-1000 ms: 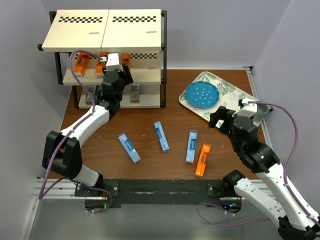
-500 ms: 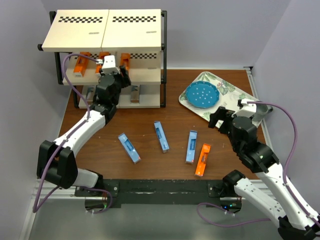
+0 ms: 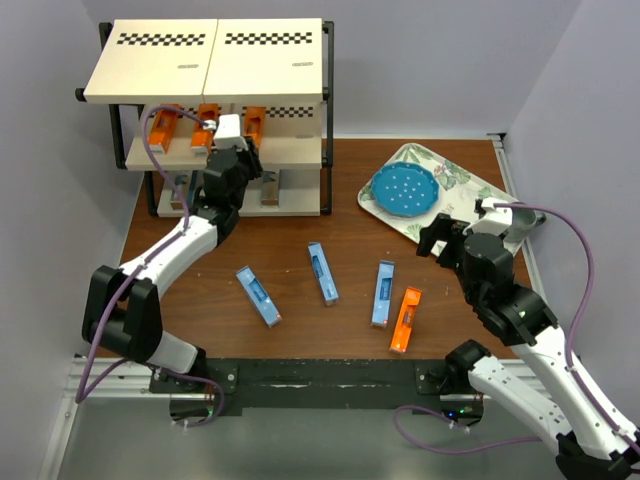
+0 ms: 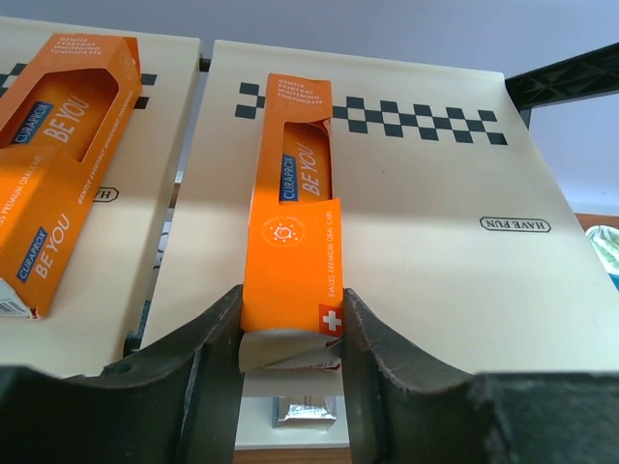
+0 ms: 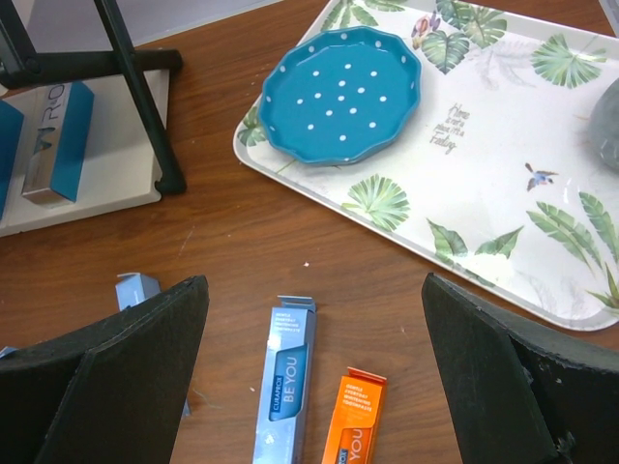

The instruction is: Place and organize the toothpastes onto the shelf

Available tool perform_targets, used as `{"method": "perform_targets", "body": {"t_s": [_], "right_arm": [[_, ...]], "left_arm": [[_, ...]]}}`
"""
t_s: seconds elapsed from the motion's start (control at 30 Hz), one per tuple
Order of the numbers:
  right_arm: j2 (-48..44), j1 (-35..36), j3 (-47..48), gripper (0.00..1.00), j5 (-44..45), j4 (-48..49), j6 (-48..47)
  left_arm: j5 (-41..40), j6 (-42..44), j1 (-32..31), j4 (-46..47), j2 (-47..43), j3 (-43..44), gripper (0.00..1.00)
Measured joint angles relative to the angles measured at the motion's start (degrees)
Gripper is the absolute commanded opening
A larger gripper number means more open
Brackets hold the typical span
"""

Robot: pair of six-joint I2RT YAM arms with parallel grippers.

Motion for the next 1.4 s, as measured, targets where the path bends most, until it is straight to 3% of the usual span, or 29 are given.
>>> {"method": "perform_targets", "body": {"t_s": [0.37, 0.57, 0.7, 0.83, 1.03, 1.33, 1.4], "right_arm": [[0.90, 0.00, 0.00, 0.96, 0.09, 0.04, -0.13], [1.14, 0.00, 0.00, 0.96, 0.66, 0.02, -0.28], [1.16, 0.00, 0.00, 0.96, 0.92, 0.00, -0.39], [1.46, 0.00, 0.00, 0.96, 0.98, -0.02, -0.39], [2.67, 0.00, 0.50, 0.97, 0.92, -1.53, 0.00], [9.20, 0.00, 7.65, 0.99, -0.79, -11.45, 4.28], [12.09, 0.00, 9.22, 0.99, -1.84, -14.75, 5.99]], "left_arm": [[-1.49, 0.44, 0.61, 0.55, 2.43, 2.08, 0.23], [-1.53, 0.42, 1.88, 1.38, 2.91, 2.14, 0.27], [-1.31, 0.42, 2.40, 1.51, 3.41, 2.64, 0.40], [-0.83, 0.31, 2.54, 1.31, 3.61, 2.89, 0.61], [-0.33, 0.02, 2.56, -0.33, 1.86, 2.86, 0.75], [2.71, 0.37, 2.58, -8.02, -13.77, 0.74, 0.98], [3.69, 0.81, 2.60, -9.73, -18.10, -0.59, 1.00]]}}
